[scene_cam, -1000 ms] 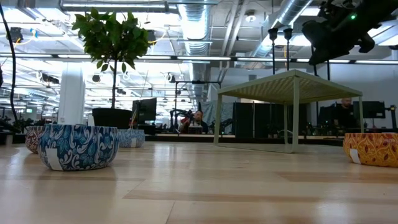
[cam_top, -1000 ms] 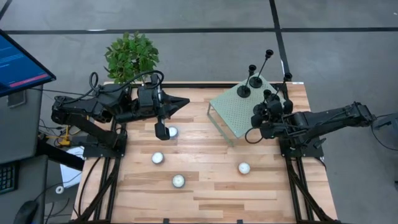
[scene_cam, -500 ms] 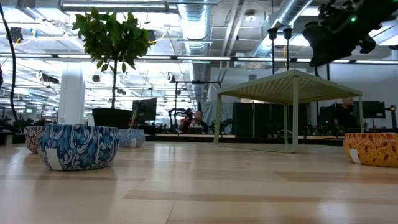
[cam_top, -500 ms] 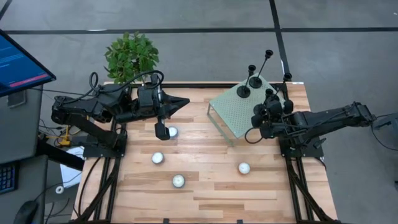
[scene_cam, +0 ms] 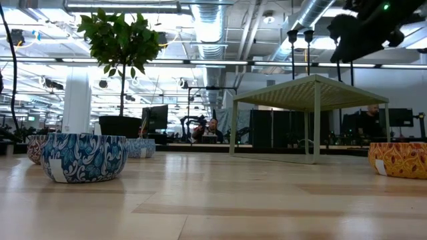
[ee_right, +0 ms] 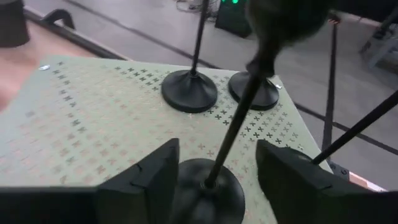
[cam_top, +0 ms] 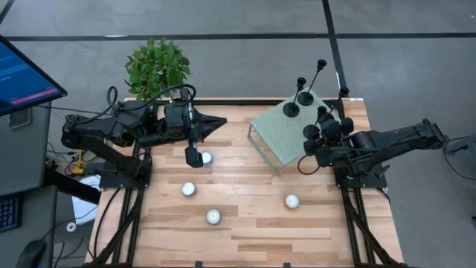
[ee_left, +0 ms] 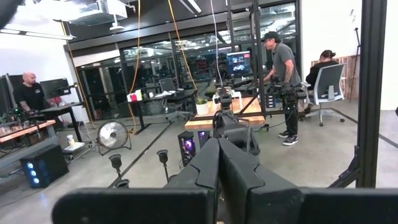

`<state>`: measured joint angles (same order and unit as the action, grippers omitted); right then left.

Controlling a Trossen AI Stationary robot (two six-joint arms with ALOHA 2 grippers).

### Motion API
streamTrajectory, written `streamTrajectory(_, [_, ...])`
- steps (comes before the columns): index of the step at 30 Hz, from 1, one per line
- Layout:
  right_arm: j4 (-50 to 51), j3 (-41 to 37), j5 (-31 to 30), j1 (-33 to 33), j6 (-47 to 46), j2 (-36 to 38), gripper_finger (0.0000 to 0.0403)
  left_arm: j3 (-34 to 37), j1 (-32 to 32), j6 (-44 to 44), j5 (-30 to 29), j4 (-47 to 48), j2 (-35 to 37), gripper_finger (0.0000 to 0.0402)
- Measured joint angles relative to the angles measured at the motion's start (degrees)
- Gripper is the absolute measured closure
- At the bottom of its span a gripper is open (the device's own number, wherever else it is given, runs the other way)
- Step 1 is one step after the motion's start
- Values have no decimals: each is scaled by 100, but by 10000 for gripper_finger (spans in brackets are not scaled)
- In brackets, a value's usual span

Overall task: Pick & Place candle stick holders
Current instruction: Put the light blue scented candle on the shelf

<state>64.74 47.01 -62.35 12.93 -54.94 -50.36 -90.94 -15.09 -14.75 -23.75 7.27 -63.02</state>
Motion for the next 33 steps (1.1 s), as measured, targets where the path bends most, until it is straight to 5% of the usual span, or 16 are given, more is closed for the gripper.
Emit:
streamTrajectory(4, [306,288,476,201,-4,175,169,-2,1,0,-1,39,0,386])
streamTrajectory(7, [480,444,1434,381,-13,315,164,-7,0,74,-25,436,0,373])
streamTrajectory(14, [727,553,3911,1202,-653,713,179,-7,0,1826,-378,2838,37,319])
streamTrajectory(19, [1125,557,4938,2218,-1729,806,197,-7,0,3197,-368,4509,-145,274])
streamTrajectory(24, [1316,520,5021,3359,-2733,763,210,164,0,3815,-343,5869,-378,225])
streamTrajectory(33, [1443,520,4032,4767,-3828,340,223,1918,409,4008,-111,5965,-263,137])
